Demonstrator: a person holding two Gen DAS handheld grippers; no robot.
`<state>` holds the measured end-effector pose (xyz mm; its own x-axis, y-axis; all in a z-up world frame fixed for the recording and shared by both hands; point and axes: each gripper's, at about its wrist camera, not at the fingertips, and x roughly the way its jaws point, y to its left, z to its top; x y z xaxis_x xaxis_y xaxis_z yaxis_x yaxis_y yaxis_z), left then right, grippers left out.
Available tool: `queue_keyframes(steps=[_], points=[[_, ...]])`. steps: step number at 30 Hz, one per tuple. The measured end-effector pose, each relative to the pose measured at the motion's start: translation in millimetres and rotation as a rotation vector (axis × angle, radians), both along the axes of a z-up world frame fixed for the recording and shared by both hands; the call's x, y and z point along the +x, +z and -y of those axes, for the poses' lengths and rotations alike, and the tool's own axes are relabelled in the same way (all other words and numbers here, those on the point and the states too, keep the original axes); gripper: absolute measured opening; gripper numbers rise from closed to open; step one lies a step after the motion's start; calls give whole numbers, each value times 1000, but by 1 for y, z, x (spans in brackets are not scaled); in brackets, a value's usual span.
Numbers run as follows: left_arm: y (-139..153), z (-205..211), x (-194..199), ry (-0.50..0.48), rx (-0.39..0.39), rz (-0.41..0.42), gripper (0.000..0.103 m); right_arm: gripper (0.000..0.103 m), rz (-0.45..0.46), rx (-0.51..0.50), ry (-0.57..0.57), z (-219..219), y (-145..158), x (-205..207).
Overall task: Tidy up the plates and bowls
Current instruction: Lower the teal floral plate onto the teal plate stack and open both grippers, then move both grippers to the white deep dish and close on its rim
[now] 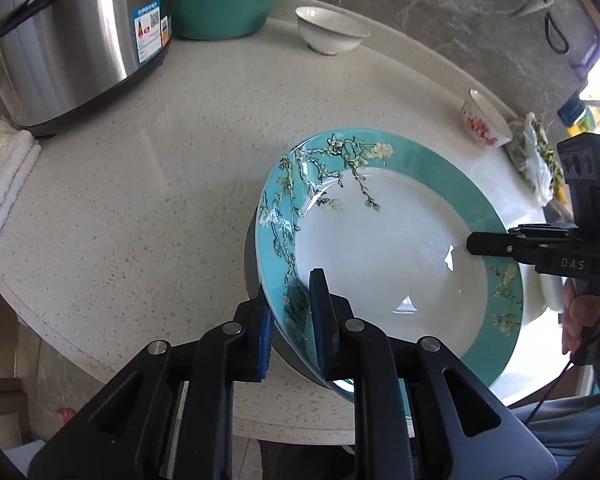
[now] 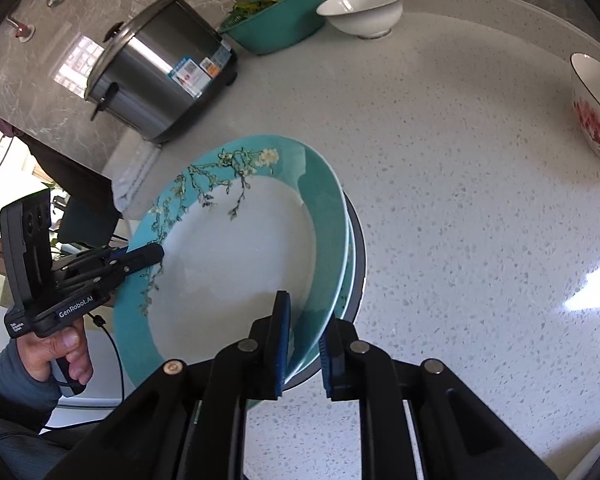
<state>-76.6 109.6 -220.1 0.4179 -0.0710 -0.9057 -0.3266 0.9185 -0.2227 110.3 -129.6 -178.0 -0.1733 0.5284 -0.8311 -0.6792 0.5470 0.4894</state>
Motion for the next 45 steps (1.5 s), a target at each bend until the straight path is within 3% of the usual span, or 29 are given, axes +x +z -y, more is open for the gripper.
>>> queue_keyframes(steps=[7, 12, 19, 26, 29, 30, 33, 35, 38, 40, 45], points=[[-22, -1, 8, -35, 7, -8, 16, 16, 42, -7, -20, 4, -8, -7], [-25, -1, 16, -55, 23, -18, 17, 19, 122, -21, 1, 0, -5, -16], [-29, 3, 18, -99, 78, -59, 23, 28, 278, -114, 54, -14, 3, -35], [-30, 5, 21, -128, 68, -67, 24, 34, 259, -133, 1, -9, 0, -35], [-29, 1, 20, -129, 65, -71, 28, 44, 235, -122, -31, -6, -1, -32], [-27, -2, 20, -125, 66, -73, 34, 50, 233, -119, -38, -5, 0, -31], [-11, -14, 16, -93, 76, -31, 73, 63, 203, -86, -87, 4, 7, -26], [3, -21, 19, -75, 89, -3, 77, 66, 184, -66, -121, 11, 12, -24], [29, -22, 40, -74, 57, 52, 94, 74, 82, 6, -177, 30, 17, -20], [49, -7, 61, -117, -11, 107, 102, 74, -7, 87, -236, 52, 25, -15], [83, 73, 110, -276, -199, 243, 102, 74, -96, 288, -380, 138, 61, 11]])
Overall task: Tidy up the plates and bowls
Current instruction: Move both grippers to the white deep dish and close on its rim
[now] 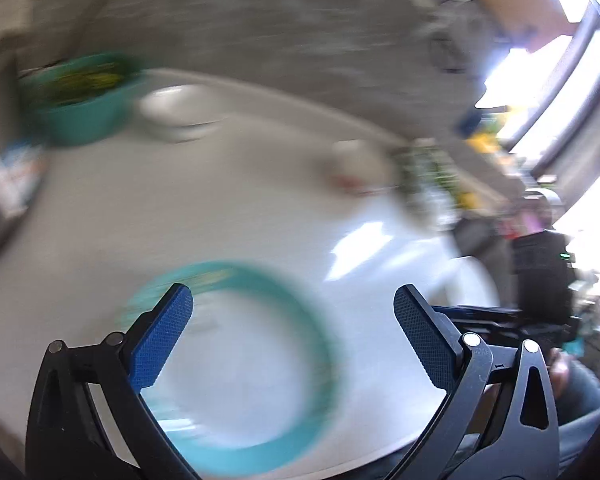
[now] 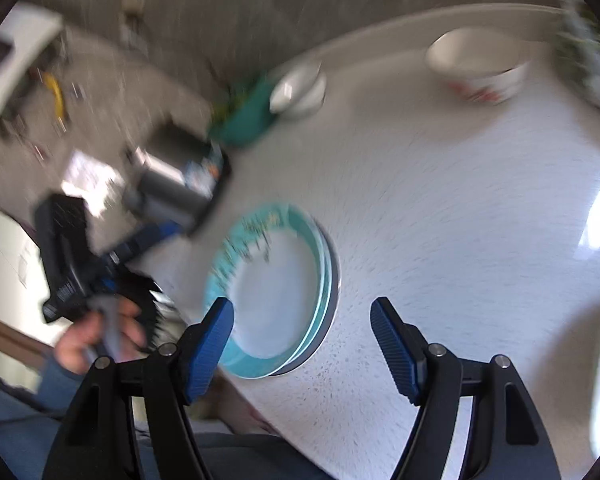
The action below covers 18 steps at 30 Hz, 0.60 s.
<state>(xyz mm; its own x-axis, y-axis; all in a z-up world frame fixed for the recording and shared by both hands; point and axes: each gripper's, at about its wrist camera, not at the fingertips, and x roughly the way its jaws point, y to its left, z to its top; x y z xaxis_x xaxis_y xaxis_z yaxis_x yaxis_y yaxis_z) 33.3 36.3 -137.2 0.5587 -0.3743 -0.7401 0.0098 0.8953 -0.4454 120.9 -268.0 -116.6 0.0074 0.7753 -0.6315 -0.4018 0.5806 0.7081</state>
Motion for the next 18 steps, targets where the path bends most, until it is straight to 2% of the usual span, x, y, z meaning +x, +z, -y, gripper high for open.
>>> queue_keyframes(steps=[2, 6, 9, 12, 14, 18], points=[[-2, 44, 18, -63, -40, 4, 102, 74, 6, 29, -51, 41, 12, 12], [-26, 141, 51, -176, -116, -84, 102, 74, 21, -4, -201, 160, 26, 48], [-55, 206, 69, -251, -76, -172, 102, 75, -3, -76, -268, 229, 11, 64], [-78, 251, 81, -261, -52, -229, 101, 75, -58, -120, -295, 275, -11, 64], [-89, 266, 85, -259, -33, -253, 100, 75, -106, -117, -305, 299, -28, 63], [-106, 294, 95, -251, 0, -301, 100, 72, -177, -99, -259, 305, -52, 68]])
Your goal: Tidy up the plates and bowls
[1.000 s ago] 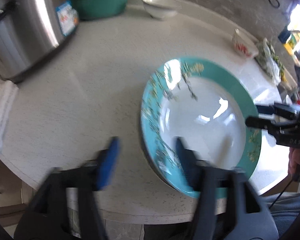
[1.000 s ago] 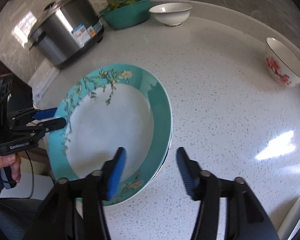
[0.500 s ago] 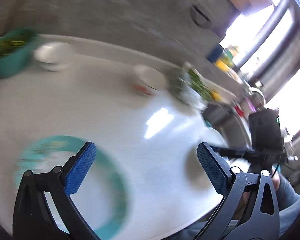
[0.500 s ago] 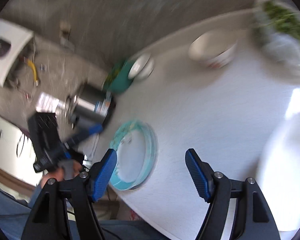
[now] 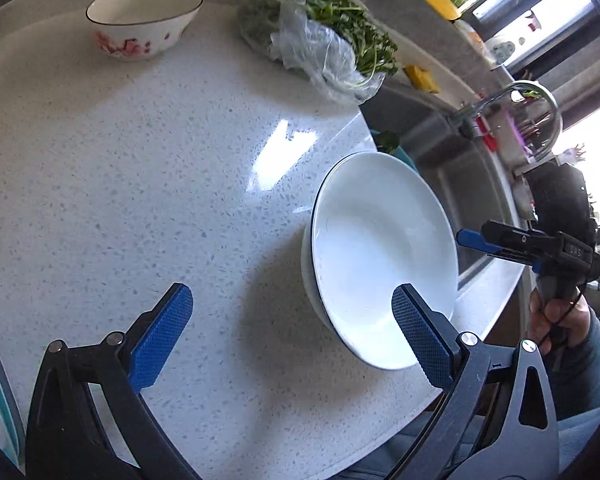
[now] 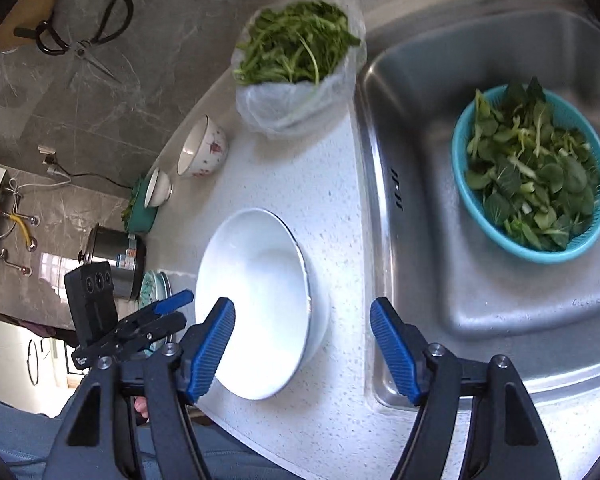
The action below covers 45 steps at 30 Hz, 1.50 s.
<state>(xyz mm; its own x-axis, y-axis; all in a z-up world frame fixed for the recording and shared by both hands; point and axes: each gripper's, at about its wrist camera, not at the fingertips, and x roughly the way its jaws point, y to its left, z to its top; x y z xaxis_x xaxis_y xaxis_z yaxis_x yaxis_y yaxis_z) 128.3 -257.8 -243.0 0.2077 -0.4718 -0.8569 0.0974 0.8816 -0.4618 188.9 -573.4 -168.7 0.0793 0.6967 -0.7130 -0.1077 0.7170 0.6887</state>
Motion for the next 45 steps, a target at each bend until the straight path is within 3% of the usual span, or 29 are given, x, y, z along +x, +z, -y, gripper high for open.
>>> queue_keyframes(steps=[2, 8, 9, 14, 16, 18, 29, 39, 45], points=[[-13, 6, -3, -5, 14, -27, 100, 69, -24, 18, 18, -1, -10, 1], [-33, 20, 1, -39, 66, -70, 65, 56, -85, 30, 61, -19, -30, 5], [-36, 21, 3, -44, 64, -75, 55, 52, -92, 32, 67, -22, -33, 5], [-36, 25, 5, -76, 34, -63, 37, 34, -117, 12, 85, -32, -43, 4], [-33, 28, 7, -88, 33, -50, 23, 24, -122, -6, 89, -34, -45, 4], [-32, 32, 7, -104, 35, -44, 16, 23, -121, -17, 98, -37, -46, 2], [-17, 3, 0, -63, 75, -14, 13, 22, -96, -51, 130, -71, -31, 2], [18, -86, -5, 82, 93, 13, 13, 22, -61, -13, 248, -156, -5, 6], [8, -128, -14, 131, 100, -13, 13, 22, -78, -24, 298, -195, -15, 0]])
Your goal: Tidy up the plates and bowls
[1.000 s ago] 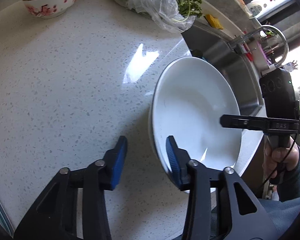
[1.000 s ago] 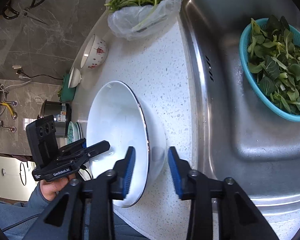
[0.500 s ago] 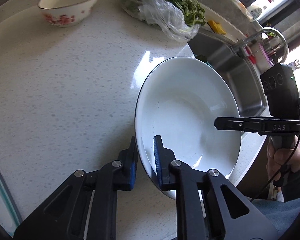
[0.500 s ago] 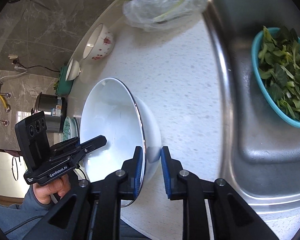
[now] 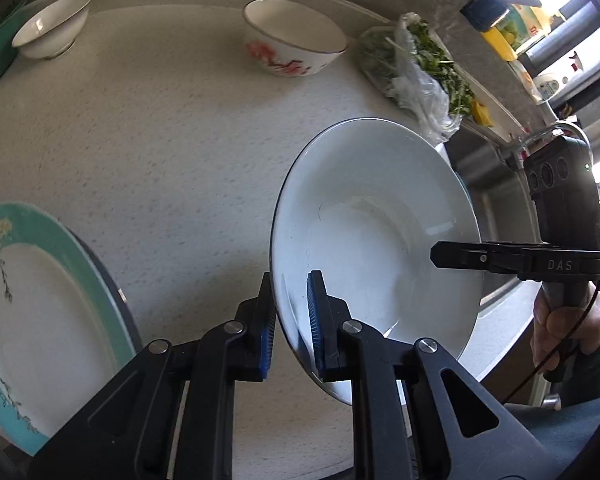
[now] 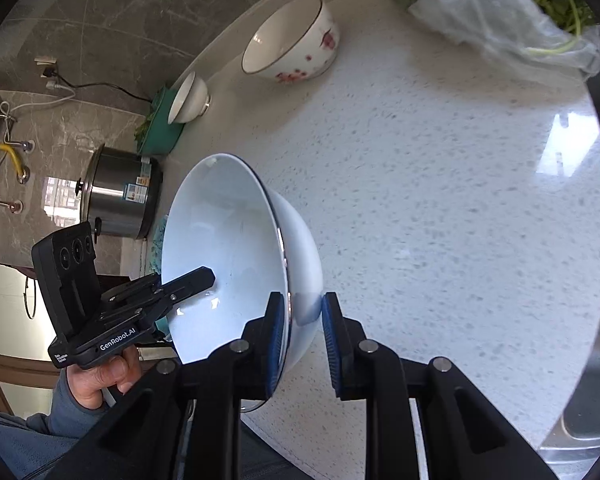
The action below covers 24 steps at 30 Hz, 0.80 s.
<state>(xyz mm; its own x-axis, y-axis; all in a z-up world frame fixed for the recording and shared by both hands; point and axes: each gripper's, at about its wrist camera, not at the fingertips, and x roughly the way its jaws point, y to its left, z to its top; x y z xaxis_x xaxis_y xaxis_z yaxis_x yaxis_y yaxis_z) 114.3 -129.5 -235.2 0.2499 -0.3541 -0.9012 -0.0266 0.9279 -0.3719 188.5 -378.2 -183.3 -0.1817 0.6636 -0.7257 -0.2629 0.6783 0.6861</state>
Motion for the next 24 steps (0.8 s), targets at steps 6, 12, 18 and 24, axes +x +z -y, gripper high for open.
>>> queue_keyframes(steps=[6, 12, 18, 24], points=[[-25, -9, -3, -5, 14, -22, 13, 22, -23, -30, -2, -11, -20, -4], [-40, -15, -6, -9, 17, -28, 13, 23, -31, -41, -8, -18, -29, -5], [-40, -16, -4, -1, 26, -24, 15, 27, -29, -25, -15, -20, -30, -9], [-5, -25, -8, 38, -2, 63, 71, 48, -5, 30, -30, -13, -16, -9]])
